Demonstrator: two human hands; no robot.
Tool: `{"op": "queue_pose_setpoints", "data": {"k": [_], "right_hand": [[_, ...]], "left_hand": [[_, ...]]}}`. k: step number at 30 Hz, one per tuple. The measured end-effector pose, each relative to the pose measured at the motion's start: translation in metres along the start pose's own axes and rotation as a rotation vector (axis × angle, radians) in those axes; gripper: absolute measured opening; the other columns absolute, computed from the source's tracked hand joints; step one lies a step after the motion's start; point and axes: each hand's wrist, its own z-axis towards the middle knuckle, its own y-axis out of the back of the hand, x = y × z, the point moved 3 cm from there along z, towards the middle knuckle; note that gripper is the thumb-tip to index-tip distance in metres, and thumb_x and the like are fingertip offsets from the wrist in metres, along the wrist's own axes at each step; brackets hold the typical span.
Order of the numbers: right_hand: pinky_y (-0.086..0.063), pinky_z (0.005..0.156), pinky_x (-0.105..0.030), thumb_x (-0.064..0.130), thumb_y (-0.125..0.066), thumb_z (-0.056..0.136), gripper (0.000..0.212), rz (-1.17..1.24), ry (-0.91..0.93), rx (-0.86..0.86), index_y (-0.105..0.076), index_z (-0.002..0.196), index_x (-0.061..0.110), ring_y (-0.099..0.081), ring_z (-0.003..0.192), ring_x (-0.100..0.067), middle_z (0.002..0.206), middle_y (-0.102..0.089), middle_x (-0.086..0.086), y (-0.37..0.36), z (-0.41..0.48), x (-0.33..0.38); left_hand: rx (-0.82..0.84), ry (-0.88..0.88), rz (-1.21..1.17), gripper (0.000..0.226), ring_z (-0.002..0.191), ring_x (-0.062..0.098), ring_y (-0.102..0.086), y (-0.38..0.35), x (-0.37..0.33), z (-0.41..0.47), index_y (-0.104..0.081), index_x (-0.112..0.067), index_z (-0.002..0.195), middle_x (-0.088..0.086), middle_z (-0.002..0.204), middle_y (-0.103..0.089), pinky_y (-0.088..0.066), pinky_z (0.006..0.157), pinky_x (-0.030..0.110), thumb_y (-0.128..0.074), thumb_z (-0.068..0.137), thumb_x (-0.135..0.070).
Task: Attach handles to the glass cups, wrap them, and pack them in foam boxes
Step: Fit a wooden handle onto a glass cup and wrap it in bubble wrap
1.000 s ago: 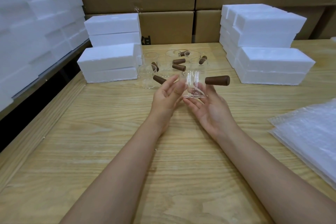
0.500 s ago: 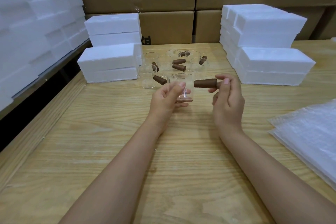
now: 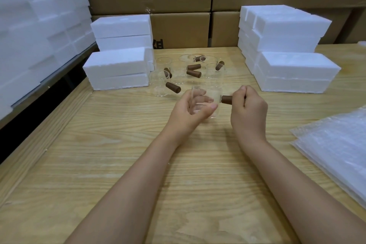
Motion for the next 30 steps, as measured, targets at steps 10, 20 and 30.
{"op": "queue_pose_setpoints", "data": {"k": [10, 20, 30], "right_hand": [[-0.034, 0.054, -0.034, 0.027, -0.035, 0.089, 0.044, 0.114, -0.443, 0.1, -0.06, 0.077, -0.008, -0.04, 0.055, -0.024, 0.056, -0.054, -0.009, -0.009, 0.008, -0.024], [-0.039, 0.051, -0.023, 0.019, -0.048, 0.096, 0.023, 0.081, 0.13, 0.023, -0.044, 0.074, 0.012, -0.059, 0.056, -0.011, 0.058, -0.056, 0.015, 0.002, -0.003, 0.014], [-0.044, 0.055, -0.006, 0.01, -0.07, 0.083, 0.016, 0.282, 0.305, 0.253, -0.058, 0.09, 0.003, -0.06, 0.063, 0.005, 0.073, -0.058, 0.009, -0.007, -0.018, 0.034]], "left_hand": [[0.038, -0.111, 0.112, 0.064, 0.116, 0.015, -0.059, 0.002, 0.0, 0.0, -0.046, -0.027, 0.115, 0.001, 0.119, -0.06, -0.049, 0.096, 0.038, -0.081, 0.063, -0.014], [0.035, 0.139, -0.136, 0.056, 0.081, 0.016, -0.07, -0.005, -0.003, 0.0, -0.049, -0.008, 0.125, 0.007, 0.096, -0.068, -0.049, 0.043, 0.025, -0.061, 0.077, -0.035], [0.138, 0.328, -0.324, 0.051, 0.044, 0.018, -0.057, 0.009, -0.002, 0.003, -0.052, -0.005, 0.109, 0.006, 0.071, -0.064, -0.021, 0.032, 0.014, -0.044, 0.087, -0.05]]}}
